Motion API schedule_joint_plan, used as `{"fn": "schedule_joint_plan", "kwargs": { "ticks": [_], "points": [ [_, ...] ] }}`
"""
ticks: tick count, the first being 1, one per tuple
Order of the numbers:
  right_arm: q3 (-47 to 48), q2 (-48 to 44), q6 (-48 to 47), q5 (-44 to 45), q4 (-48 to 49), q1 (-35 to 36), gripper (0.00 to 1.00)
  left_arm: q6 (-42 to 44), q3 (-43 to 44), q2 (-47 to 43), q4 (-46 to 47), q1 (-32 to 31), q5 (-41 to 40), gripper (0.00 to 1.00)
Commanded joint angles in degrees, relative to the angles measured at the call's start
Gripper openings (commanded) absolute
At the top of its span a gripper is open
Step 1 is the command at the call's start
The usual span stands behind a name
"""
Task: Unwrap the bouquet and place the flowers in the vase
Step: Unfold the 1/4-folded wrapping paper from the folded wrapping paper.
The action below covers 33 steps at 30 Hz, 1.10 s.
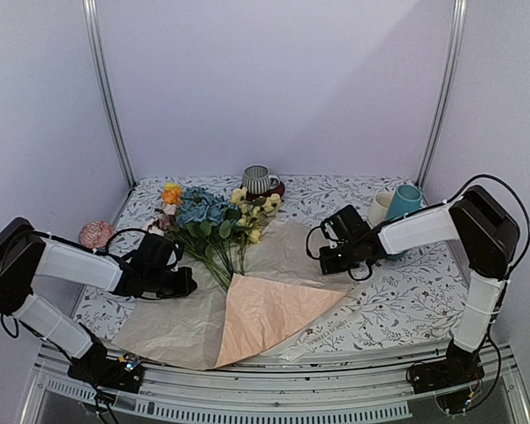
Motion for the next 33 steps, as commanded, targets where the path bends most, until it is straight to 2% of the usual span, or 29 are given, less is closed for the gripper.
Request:
{"fn": "schedule_joint_plan", "kwargs": {
  "ticks": [1,6,10,13,19,26,30,33],
  "points": [
    [-1.67,-3.46,-0.76,3.32,-1.79,0.0,0.02,1.42,0.59,-2.98,-2.24,0.14,0.25,0.01],
    [-1.42,-7.69,-4.8,-1.27,-0.56,1.27,0.03,5.79,0.74,-7.2,1.14,-1.74,10.77,0.06],
    [0.49,-7.91,-7.53,-4.38,-1.16,3.21,0.03,7.1,1.65,-8.3,1.63,-5.78,14.23,0.07],
    [1.58,-5.99,-8.69,-6.68,-0.76,3.54,0.03,6.63,2.39,-6.0,1.63,-7.91,16.32,0.0],
    [3.83,-2.11,-8.87,-10.3,-0.46,3.59,0.03,5.25,5.09,1.35,2.77,-13.04,19.75,0.0],
    [4.34,-0.47,-8.46,-10.24,-1.14,3.56,0.03,9.5,11.31,4.23,8.32,-26.67,31.1,0.0],
    [4.05,-1.05,-8.64,-9.84,-1.87,3.52,0.03,14.39,16.73,7.45,1.8,-35.58,32.48,0.0],
    [3.61,-1.82,-8.98,-11.15,-2.91,3.53,0.03,16.83,19.47,10.27,-4.03,-39.96,31.53,0.0]
  ]
}}
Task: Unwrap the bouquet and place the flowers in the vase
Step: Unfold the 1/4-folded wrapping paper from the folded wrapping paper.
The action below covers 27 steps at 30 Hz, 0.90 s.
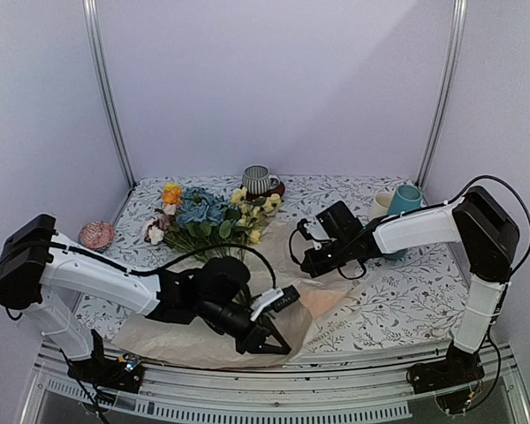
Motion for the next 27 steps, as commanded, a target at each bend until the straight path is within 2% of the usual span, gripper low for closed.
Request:
{"fn": "schedule_joint_plan", "kwargs": {
  "ticks": [1,7,15,21,27],
  "points": [
    [0.2,-1.11,-1.19,-2.55,-2.14,-0.03,0.03,5.66,3.05,4.22,-8.77,-6.1,1.93,0.0],
    [-0.56,-5.04,-3.09,-4.9,-9.2,1.81,0.04,5.5,3.25,4.89,-12.41,-8.45,1.61,0.0],
    [-1.02,-10.45,-0.83,-9.41,-18.2,10.4,0.03,6.71,4.7,4.0,-19.71,-8.94,-4.56,0.0],
    [-9.36,-14.88,4.98,-12.32,-16.35,14.28,0.03,4.1,2.77,-2.06,-21.11,-8.35,-15.5,0.0],
    [-19.58,-19.78,12.06,-13.59,-10.59,15.26,0.03,1.82,0.71,-2.1,-21.47,-6.05,-18.31,0.0]
  ]
}}
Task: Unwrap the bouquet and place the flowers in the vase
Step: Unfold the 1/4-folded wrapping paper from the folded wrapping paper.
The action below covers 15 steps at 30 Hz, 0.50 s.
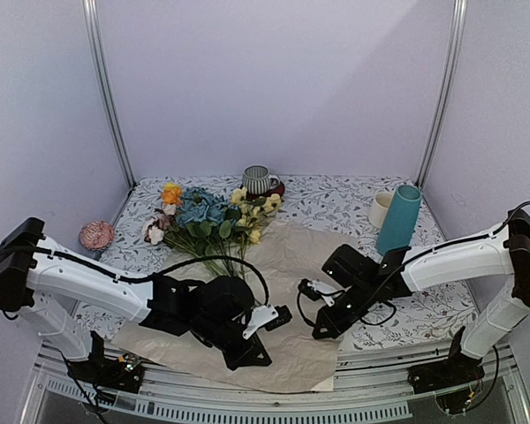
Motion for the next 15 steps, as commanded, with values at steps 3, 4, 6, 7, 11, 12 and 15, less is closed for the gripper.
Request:
{"fn": "schedule_joint_plan", "kwargs": {
  "ticks": [3,4,6,7,11,12,15],
  "points": [
    [-7.22,-2.03,8.14,-1.98,5.78,0.99,0.03,-1.78,-2.47,2.27,-1.73,1.11,-3.18,0.0],
    [-7.29,-1.48,8.57,-1.58,5.79,1.3,0.03,-1.78,-2.63,2.98,-1.57,1.16,-2.89,0.0],
    [-6.99,-1.06,9.2,-0.21,5.0,1.72,0.03,-1.78,-2.97,4.0,-1.2,1.16,-2.19,0.0],
    [-6.63,-1.37,9.31,0.56,4.38,1.77,0.03,-1.83,-3.07,4.39,-1.17,1.12,-2.11,0.0],
    [-4.4,-5.23,8.92,4.35,1.92,1.72,0.03,-1.77,-3.22,4.21,-1.93,0.96,-3.06,0.0],
    [-3.59,-6.69,8.66,5.48,1.68,1.78,0.03,-1.78,-3.19,3.52,-2.22,0.9,-3.73,0.0],
    [-1.24,-10.03,8.15,10.24,3.0,1.76,0.03,-1.54,-3.15,-0.13,-2.72,0.89,-6.4,0.0]
  ]
}}
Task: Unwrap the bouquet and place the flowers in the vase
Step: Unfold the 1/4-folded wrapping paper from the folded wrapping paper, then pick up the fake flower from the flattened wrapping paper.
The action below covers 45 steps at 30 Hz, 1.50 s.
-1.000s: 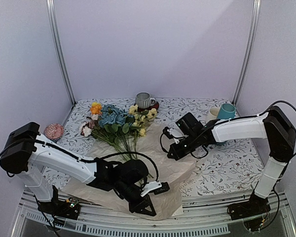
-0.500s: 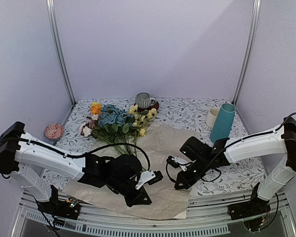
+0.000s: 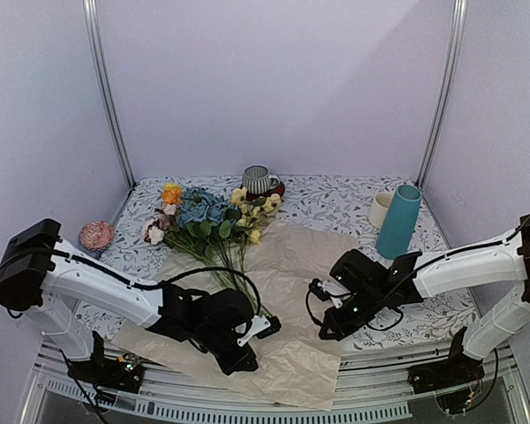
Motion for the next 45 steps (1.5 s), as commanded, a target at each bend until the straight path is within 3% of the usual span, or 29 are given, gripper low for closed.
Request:
{"fn": "schedule_joint_plan", "kwargs": {
  "ticks": [1,6,13,17,23,25,28,30,31,33,35,37,45],
  "points": [
    [5.11,-5.7,-0.23,8.14,2.66,0.32,0.03,0.26,-0.16,-5.32,-0.98,0.4,-4.24,0.0],
    [7.91,-3.58,-0.39,13.72,10.11,0.28,0.04,-0.74,0.62,-6.92,-1.74,2.93,-9.32,0.0],
    [7.79,3.88,1.48,13.94,22.92,0.18,0.03,-7.71,-1.55,-8.5,-2.64,9.4,-19.63,0.0],
    [7.45,5.14,-2.09,15.29,31.02,0.19,0.04,-9.37,-4.31,-13.35,-0.47,11.98,-23.88,0.0],
    [10.62,7.86,-8.04,17.97,34.96,0.23,0.08,-11.56,-9.16,-20.14,3.5,14.11,-27.78,0.0],
    [10.91,8.08,-11.14,16.14,38.44,0.23,0.2,-12.63,-11.53,-21.12,4.84,18.13,-25.41,0.0],
    [13.05,9.3,-16.27,16.18,41.36,0.25,0.56,-13.32,-13.61,-22.5,6.96,20.98,-24.01,0.0],
    [15.23,10.29,-18.64,18.46,41.77,0.27,0.74,-13.44,-14.27,-23.39,8.51,21.57,-23.91,0.03],
    [16.03,10.75,-19.55,20.12,42.37,0.21,0.84,-13.37,-14.41,-23.62,9.22,21.83,-23.63,0.05],
    [16.96,11.6,-21.48,22.57,44.32,0.26,1.0,-13.95,-14.58,-23.57,10.2,22.41,-23.39,0.27],
    [18.4,12.83,-23.52,23.78,46.05,0.27,0.99,-15.29,-14.86,-22.64,11.5,23.3,-22.88,0.42],
    [20.29,14.31,-25.54,25.23,46.86,0.24,0.99,-16.91,-14.71,-20.98,12.55,24.6,-22.68,0.47],
    [23.67,18.58,-31.82,26.21,51.82,0.27,0.99,-24.22,-13.55,-13.08,19.82,31.74,-17.24,0.38]
  ]
}}
